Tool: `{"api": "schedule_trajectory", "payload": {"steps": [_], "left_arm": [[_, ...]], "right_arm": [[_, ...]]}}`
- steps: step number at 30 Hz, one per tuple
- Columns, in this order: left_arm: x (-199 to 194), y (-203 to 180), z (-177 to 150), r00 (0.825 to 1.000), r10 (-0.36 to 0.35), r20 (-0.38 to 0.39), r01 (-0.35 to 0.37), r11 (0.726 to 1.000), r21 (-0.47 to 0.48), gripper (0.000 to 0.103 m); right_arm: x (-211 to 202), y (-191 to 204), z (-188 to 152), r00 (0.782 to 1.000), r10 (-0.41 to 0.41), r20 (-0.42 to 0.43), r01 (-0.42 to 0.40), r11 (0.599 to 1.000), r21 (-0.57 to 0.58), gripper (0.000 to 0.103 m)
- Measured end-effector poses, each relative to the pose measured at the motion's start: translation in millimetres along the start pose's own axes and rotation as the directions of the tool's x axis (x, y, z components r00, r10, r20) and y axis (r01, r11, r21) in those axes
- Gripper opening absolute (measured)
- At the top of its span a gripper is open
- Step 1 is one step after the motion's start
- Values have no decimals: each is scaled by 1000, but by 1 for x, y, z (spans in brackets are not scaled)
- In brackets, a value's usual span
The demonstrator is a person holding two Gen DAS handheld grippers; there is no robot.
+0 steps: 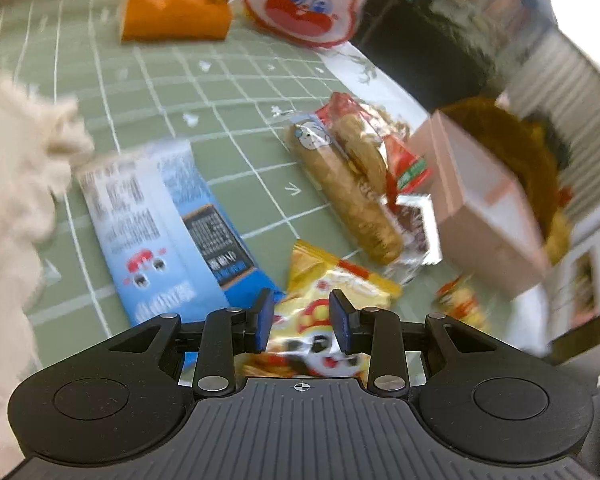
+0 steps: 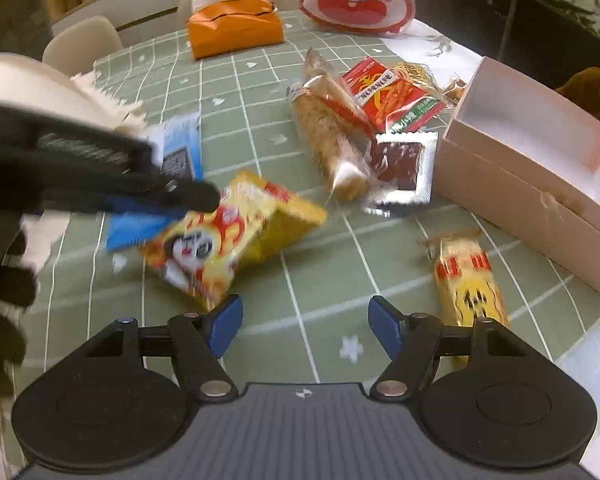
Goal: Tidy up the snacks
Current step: 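Lower the left tool onto the yellow panda chip bag and grasp it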
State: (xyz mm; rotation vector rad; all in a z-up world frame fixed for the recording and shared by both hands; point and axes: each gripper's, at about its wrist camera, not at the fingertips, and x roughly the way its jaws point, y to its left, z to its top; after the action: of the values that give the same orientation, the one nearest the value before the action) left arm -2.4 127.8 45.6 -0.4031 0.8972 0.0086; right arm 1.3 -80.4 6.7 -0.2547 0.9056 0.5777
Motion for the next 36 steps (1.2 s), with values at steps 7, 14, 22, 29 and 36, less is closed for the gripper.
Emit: {"api": "schedule_trajectory", "payload": {"steps": [7, 14, 22, 29, 36], "left_arm": [[-18, -54, -8, 998, 10, 70, -27, 966, 256, 35], [11, -92, -34, 994, 111, 24, -108, 863, 494, 43], [22, -99, -40, 997, 30, -67, 12, 834, 551, 89], [16, -87, -29, 991, 124, 41, -128, 856, 500, 80], [43, -64, -13, 991, 111, -74, -72, 912, 403, 85]], "right_arm": [[-20, -40, -5, 979, -190, 74, 185, 980, 79, 71], [-21, -102, -19, 946, -325, -2, 315, 915, 251, 72], [-16, -123, -24, 939, -341, -34, 333, 885, 325, 72], [-12, -119, -27, 954, -298, -37, 293, 900, 323, 72], [-7, -112, -27, 970, -238, -39, 238, 921, 308, 73]]}}
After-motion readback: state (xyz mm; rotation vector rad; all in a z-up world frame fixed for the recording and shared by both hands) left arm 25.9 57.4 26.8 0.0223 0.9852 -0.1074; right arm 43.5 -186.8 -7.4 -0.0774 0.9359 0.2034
